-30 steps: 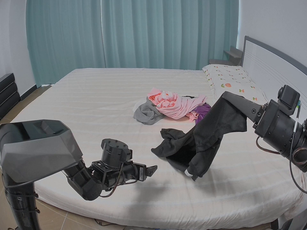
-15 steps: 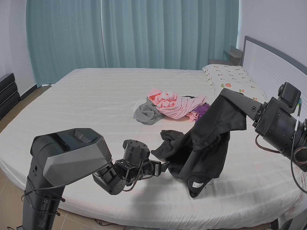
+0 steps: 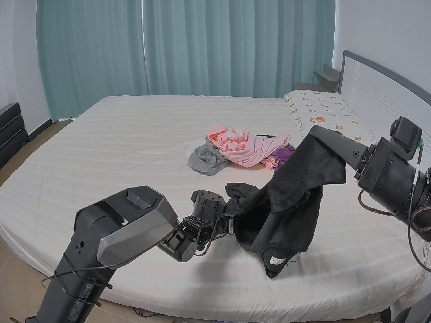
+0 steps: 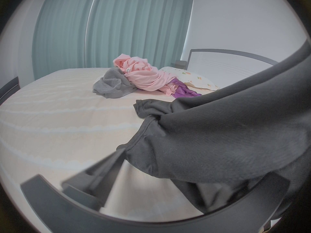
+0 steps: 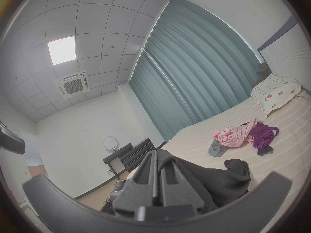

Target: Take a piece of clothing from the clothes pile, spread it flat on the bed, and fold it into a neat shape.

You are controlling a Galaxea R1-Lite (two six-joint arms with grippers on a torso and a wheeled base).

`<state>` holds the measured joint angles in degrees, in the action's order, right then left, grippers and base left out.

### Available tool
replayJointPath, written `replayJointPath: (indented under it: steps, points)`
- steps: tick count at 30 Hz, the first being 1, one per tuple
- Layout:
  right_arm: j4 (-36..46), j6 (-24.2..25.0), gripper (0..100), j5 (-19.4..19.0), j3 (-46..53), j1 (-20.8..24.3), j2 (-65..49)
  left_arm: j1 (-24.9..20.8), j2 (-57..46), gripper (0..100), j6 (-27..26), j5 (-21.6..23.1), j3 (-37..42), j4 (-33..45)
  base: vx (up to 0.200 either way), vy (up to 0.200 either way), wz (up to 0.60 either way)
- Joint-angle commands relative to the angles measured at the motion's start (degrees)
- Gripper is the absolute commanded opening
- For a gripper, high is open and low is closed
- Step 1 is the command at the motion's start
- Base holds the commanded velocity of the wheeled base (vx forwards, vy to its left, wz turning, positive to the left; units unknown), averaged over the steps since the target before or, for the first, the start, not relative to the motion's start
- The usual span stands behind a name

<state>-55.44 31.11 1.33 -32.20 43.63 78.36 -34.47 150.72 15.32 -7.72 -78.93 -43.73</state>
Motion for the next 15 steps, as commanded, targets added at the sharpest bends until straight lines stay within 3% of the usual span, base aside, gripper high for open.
replayJointPath:
  steps: [1,5,11,15]
  points:
    - [0.07,0.27,0,-0.1,0.38,-0.74,0.21,0.99,2.21,0,0.32,-0.55,-1.84,0.31,0.0,0.0,0.0]
    - [0.51,0.27,0,-0.27,1.35,-3.38,0.92,3.1,0.8,0,2.08,-3.45,-0.17,-0.31,0.0,0.0,0.0]
    - [-0.37,1.58,0,-3.7,0.38,-15.15,8.56,7.05,-11.33,0,6.3,-4.5,6.78,0.4,0.0,0.0,0.0]
    - [-0.37,3.52,0,-4.93,-3.22,-19.28,13.05,7.76,-21.09,0,10.34,-4.68,12.4,0.92,0.0,0.0,0.0]
